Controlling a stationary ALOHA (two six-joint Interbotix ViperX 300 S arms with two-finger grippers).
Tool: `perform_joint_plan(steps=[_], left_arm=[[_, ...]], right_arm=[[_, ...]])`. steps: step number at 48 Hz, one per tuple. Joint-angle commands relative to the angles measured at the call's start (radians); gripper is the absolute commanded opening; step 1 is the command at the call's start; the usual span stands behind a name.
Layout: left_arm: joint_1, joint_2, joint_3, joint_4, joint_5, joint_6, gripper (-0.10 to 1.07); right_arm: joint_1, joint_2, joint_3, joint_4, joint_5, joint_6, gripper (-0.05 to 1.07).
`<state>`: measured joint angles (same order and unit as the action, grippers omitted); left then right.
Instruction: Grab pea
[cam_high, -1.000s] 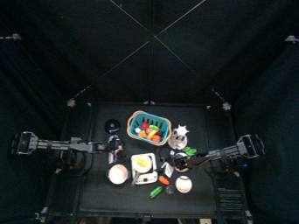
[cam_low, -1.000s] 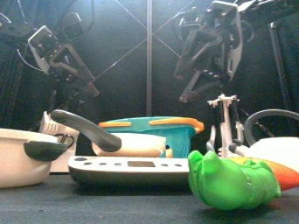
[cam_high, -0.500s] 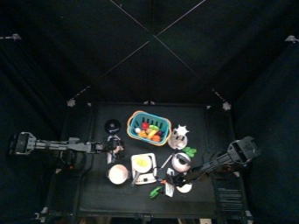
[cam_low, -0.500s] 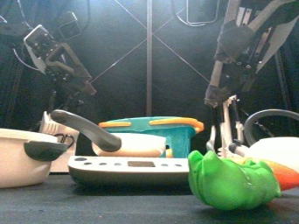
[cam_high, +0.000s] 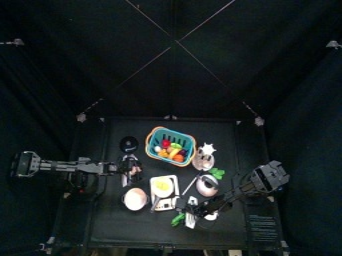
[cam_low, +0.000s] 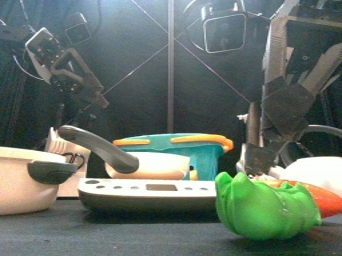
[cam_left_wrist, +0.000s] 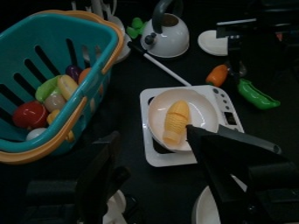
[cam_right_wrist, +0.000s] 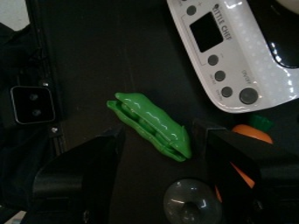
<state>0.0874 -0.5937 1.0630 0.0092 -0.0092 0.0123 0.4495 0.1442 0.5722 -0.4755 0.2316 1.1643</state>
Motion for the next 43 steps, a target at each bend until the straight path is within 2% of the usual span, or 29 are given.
perform_joint_plan(steps=[1, 20, 26, 36, 43], left_arm=[[0.002, 0.002, -0.012, 0.002, -0.005, -0.002, 0.96], [0.003, 0.0, -0.011, 0.002, -0.005, -0.002, 0.96], [0.006, 0.002, -0.011, 0.002, -0.005, -0.002, 0.96], [0.009, 0.0, -0.011, 0.002, -0.005, -0.002, 0.96], [0.009, 0.002, -0.011, 0.002, -0.005, -0.002, 0.96]], right_arm=[[0.005, 0.0, -0.026, 0.006, -0.003, -0.002, 0.94], [0.005, 0.069, -0.046, 0.006, 0.002, -0.005, 0.91], [0.005, 0.071, -0.046, 0.002, 0.021, -0.005, 0.82], [0.003, 0.038, -0.054, -0.009, 0.04, -0.006, 0.56], [-0.002, -0.012, -0.066, -0.034, 0.058, -0.008, 0.52]])
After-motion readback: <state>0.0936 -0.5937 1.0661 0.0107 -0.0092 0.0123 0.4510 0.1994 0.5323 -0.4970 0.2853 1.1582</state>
